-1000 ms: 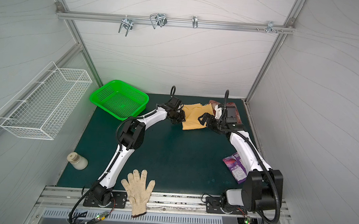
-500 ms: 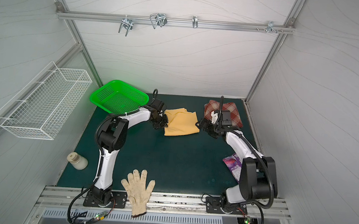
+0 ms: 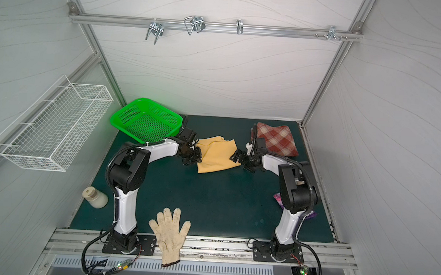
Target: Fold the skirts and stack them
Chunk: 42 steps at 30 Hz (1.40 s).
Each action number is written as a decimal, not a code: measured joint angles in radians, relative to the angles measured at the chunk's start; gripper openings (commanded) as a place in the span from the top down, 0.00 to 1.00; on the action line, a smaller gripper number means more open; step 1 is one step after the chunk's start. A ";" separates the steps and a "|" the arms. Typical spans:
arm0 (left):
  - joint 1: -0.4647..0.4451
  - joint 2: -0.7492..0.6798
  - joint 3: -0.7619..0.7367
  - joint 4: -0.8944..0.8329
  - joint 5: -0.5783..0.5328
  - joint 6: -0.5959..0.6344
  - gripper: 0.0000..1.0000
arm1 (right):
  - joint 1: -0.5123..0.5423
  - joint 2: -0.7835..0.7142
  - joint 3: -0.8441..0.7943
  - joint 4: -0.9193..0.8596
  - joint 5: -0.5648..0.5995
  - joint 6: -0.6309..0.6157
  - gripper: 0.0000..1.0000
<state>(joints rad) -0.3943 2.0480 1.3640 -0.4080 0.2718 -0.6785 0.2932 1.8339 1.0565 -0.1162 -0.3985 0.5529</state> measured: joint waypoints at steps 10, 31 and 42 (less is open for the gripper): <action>0.002 -0.006 -0.019 0.026 0.002 -0.001 1.00 | 0.006 0.045 0.028 0.042 -0.007 0.018 0.13; 0.008 -0.008 -0.030 0.042 0.021 -0.002 1.00 | 0.037 0.173 0.138 0.025 -0.006 0.036 0.91; 0.010 -0.030 -0.062 0.074 0.024 0.004 0.74 | 0.068 0.210 0.344 -0.244 0.121 -0.108 1.00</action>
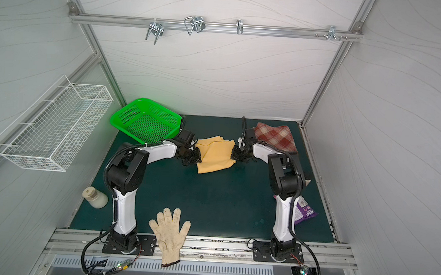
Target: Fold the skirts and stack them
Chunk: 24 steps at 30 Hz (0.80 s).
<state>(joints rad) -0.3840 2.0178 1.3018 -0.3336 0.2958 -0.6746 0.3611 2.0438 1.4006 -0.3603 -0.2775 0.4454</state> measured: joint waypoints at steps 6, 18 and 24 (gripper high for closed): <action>0.000 -0.062 -0.051 -0.016 0.000 -0.015 0.57 | 0.016 0.003 0.155 -0.146 0.153 -0.116 1.00; 0.016 -0.229 -0.173 0.020 0.051 -0.058 0.55 | 0.010 0.038 0.384 -0.331 0.460 -0.286 1.00; 0.016 -0.239 -0.195 0.058 0.072 -0.062 0.55 | 0.000 0.055 0.517 -0.403 0.590 -0.362 1.00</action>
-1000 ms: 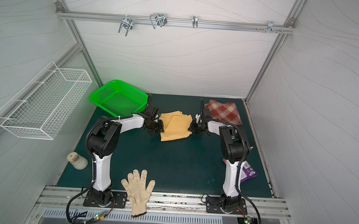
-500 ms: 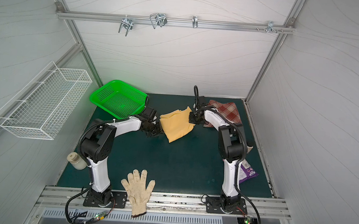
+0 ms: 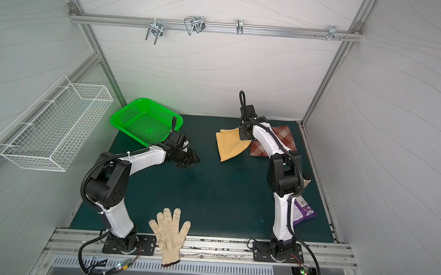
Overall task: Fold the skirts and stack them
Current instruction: 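Drag the yellow skirt back onto the plaid skirt with the right gripper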
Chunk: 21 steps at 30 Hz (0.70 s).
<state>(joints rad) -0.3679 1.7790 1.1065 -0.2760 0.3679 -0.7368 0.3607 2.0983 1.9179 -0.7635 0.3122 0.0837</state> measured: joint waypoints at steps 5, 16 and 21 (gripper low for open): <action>0.000 -0.002 -0.028 0.037 0.023 -0.003 0.55 | -0.037 0.000 0.095 -0.047 0.071 -0.049 1.00; 0.000 -0.002 -0.050 0.105 0.064 -0.018 0.55 | -0.265 -0.042 -0.005 -0.066 0.031 -0.029 1.00; 0.000 -0.002 -0.072 0.121 0.066 -0.018 0.55 | -0.374 -0.047 -0.086 -0.054 -0.075 0.020 1.00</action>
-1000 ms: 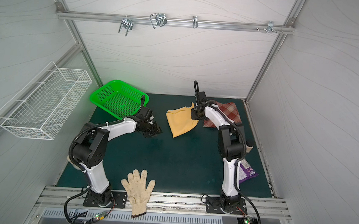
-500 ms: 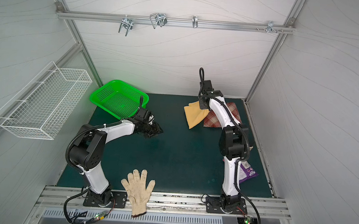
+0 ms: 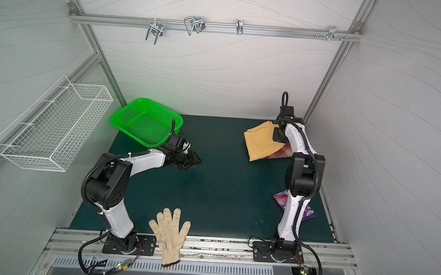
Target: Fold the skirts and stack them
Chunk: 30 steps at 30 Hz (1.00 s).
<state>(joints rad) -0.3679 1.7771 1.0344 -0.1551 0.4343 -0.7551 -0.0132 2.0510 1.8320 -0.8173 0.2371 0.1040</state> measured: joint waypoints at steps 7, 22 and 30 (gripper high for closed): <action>0.000 0.000 -0.022 0.008 0.000 0.000 0.55 | -0.089 0.051 -0.035 0.020 -0.097 0.057 1.00; 0.000 -0.053 -0.039 -0.025 -0.035 0.022 0.50 | -0.117 0.105 -0.012 0.051 -0.196 0.133 0.33; 0.001 -0.237 -0.040 -0.111 -0.105 0.057 0.43 | -0.078 -0.101 -0.012 0.068 -0.235 0.167 0.05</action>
<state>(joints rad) -0.3672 1.5402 0.9943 -0.2657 0.3298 -0.6979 -0.0910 1.9495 1.8198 -0.7498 0.0017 0.2714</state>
